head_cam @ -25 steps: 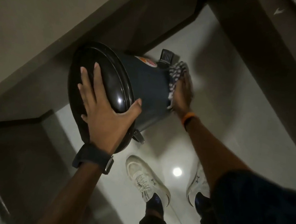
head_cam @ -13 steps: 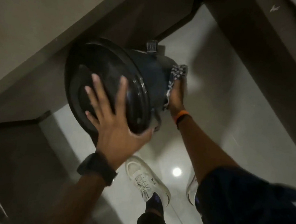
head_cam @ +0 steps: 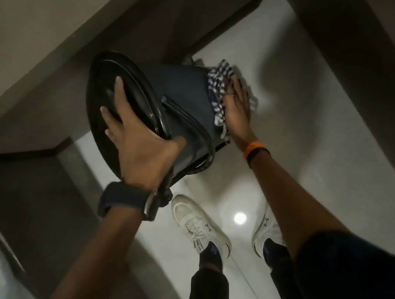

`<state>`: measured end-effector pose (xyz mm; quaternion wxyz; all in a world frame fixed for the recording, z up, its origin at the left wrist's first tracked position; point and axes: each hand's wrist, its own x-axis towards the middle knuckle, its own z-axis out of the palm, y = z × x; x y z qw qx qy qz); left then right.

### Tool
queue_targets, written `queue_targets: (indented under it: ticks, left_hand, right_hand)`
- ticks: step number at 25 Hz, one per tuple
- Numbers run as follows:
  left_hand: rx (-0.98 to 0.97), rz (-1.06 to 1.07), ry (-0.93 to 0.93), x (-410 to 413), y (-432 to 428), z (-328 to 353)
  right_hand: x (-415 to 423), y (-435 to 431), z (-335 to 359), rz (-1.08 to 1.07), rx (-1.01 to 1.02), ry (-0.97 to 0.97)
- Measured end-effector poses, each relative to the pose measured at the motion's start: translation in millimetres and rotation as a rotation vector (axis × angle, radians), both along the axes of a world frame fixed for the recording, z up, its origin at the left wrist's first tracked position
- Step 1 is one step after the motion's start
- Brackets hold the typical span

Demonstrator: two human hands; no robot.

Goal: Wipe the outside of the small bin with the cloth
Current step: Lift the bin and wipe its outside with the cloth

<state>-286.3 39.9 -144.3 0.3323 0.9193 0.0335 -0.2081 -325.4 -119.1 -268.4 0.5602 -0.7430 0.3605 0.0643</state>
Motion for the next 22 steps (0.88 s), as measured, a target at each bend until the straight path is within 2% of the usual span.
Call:
queue_targets:
  ticks: [2, 4, 5, 6, 8, 10, 11, 12, 13, 15, 18, 19, 22]
  left_hand:
    - [-0.082, 0.081, 0.057, 21.5, -3.7, 1.8]
    - [-0.157, 0.2, 0.114, 50.2, -7.4, -4.7]
    - [-0.194, 0.242, 0.136, 57.1, -6.3, -5.4]
    - [-0.22, 0.252, 0.145, 59.2, -2.7, -5.1]
    - [-0.205, 0.157, 0.114, 43.0, 14.3, -4.5]
    - [-0.104, -0.002, 0.07, 10.9, 30.6, -0.2]
    - [-0.052, -0.055, 0.046, -2.4, 33.9, 0.0]
    - [-0.019, -0.07, 0.032, -9.8, 33.8, -1.5]
    - [-0.001, -0.055, 0.04, -10.7, 31.1, -3.6]
    - [0.002, 0.017, 0.079, 0.0, 24.7, -6.7]
    - [-0.04, 0.071, 0.098, 17.7, 24.2, -6.1]
    - [-0.054, 0.082, 0.111, 22.8, 24.2, -6.0]
    - [-0.103, 0.133, 0.171, 38.7, 19.3, -3.5]
  right_hand:
    - [2.1, 7.1, 4.2, 0.042, -0.046, 0.002]
    - [-1.9, 47.7, 12.6, 0.192, -0.286, -0.254]
    - [-10.7, 68.3, 23.4, 0.231, -0.319, -0.368]
    - [-19.5, 79.7, 25.8, 0.264, -0.267, -0.407]
    - [-24.0, 72.0, 11.7, 0.239, -0.234, -0.294]
    - [-15.5, 44.0, -4.3, 0.028, -0.07, -0.077]
    - [-6.5, 30.0, -4.5, -0.109, 0.021, -0.038]
    - [1.4, 21.0, -1.1, -0.16, 0.051, -0.016]
    - [5.3, 24.9, 7.1, -0.096, -0.003, -0.028]
    - [-4.5, 60.5, 16.3, 0.098, -0.143, -0.2]
    - [-31.7, 101.3, 36.3, 0.289, -0.133, -0.327]
    - [-28.3, 91.7, 34.3, 0.287, -0.157, -0.303]
    - [1.7, 34.7, 1.1, 0.242, -0.267, 0.031]
